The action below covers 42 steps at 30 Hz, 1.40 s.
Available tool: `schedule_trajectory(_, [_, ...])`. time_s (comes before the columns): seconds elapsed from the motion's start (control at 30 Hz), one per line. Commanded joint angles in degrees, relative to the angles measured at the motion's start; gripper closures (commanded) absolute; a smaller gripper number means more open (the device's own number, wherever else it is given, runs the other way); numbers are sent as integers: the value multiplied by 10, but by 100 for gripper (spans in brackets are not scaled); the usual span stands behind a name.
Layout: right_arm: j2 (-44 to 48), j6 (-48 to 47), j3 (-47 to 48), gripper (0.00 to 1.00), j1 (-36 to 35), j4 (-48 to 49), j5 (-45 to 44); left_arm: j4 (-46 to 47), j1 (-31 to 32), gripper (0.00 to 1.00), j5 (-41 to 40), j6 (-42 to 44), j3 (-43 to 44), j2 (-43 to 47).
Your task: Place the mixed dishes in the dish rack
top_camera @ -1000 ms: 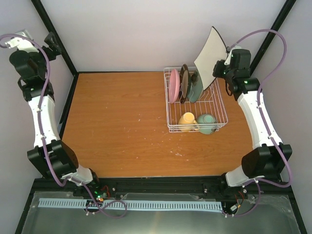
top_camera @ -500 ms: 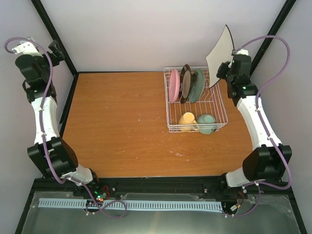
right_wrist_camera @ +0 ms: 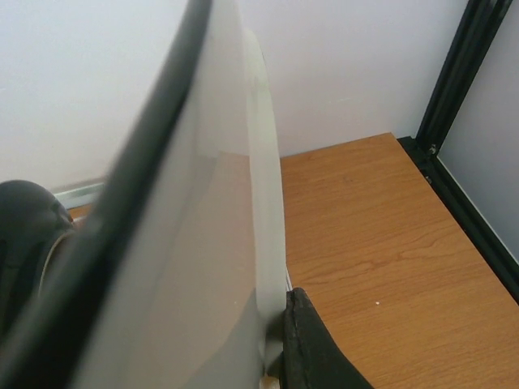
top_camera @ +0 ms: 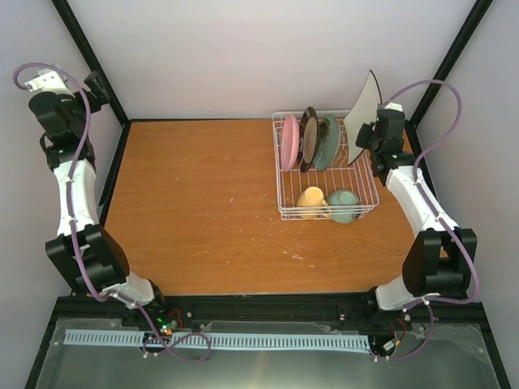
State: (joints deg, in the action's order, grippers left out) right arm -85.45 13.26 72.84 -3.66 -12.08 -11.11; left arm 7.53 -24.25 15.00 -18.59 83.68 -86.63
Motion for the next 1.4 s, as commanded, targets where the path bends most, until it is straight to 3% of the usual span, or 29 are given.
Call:
schedule_trajectory(0.0, [22,-34,-7,97,1,184,10,-13,3,0,-1,27,0,-5])
schedule_trajectory(0.2, [28,-87,-26,97,-15,192,5,-13,2,0,6,29,-4,-13])
schedule_trajectory(0.53, [53,-169,-127,97,-40,286,-71,-32,2,0,30,41,27,-34])
schedule_trajectory(1.07, [38,-71,-190,97,-41,368,-163,-88,2,0,50,63,123,-68])
schedule_trajectory(1.37, [-17,-48,-163,97,-30,356,-107,-98,2,0,50,69,138,-72])
